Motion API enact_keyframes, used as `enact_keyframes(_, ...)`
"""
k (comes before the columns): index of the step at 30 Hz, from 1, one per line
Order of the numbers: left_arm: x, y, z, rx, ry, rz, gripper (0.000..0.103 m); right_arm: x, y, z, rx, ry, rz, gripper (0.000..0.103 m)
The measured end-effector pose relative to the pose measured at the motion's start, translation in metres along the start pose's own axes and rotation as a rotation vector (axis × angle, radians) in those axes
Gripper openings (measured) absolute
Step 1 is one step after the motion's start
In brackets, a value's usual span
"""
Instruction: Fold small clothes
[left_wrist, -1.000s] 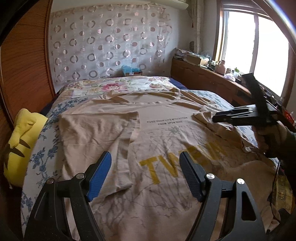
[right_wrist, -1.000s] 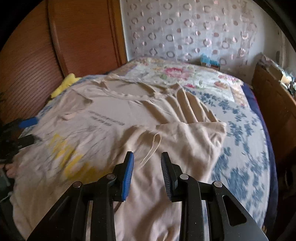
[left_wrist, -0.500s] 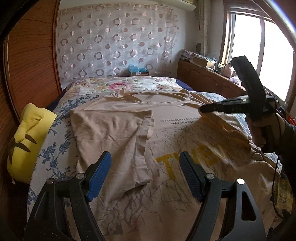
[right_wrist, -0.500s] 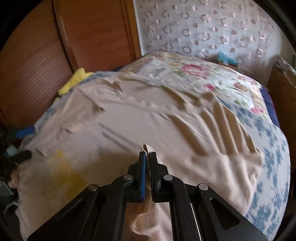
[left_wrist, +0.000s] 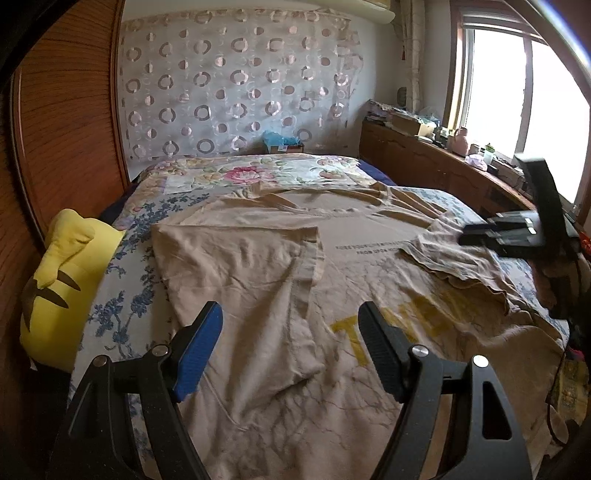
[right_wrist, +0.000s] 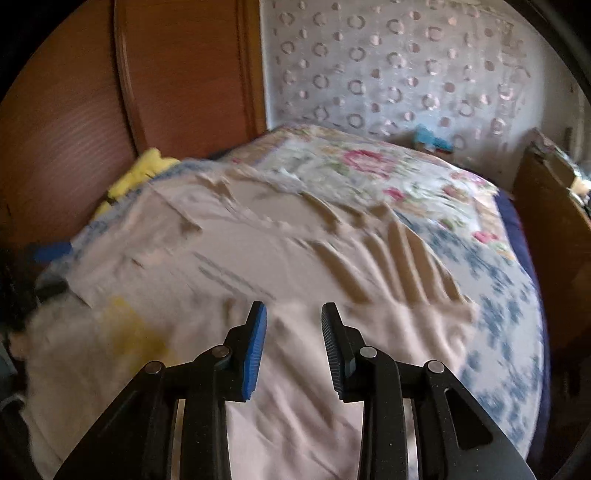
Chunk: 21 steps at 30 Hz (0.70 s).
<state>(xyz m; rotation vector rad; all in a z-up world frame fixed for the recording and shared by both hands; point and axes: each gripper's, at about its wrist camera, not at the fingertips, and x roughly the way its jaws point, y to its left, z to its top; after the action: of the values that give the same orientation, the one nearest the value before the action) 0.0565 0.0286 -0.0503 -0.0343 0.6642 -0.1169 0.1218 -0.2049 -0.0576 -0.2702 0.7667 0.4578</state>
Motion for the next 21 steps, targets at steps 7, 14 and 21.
enact_keyframes(7,0.011,0.017,0.014,0.033,0.010,0.039,0.077,-0.002,-0.013,-0.031,0.039,0.030,-0.042,0.042)
enact_keyframes(14,0.025,0.041,0.026,0.051,0.023,0.056,0.070,0.011,-0.039,-0.029,0.123,0.052,-0.122,0.057)
enact_keyframes(21,0.049,0.076,0.040,0.020,0.078,0.085,0.060,0.017,-0.046,-0.025,0.141,0.056,-0.129,0.061)
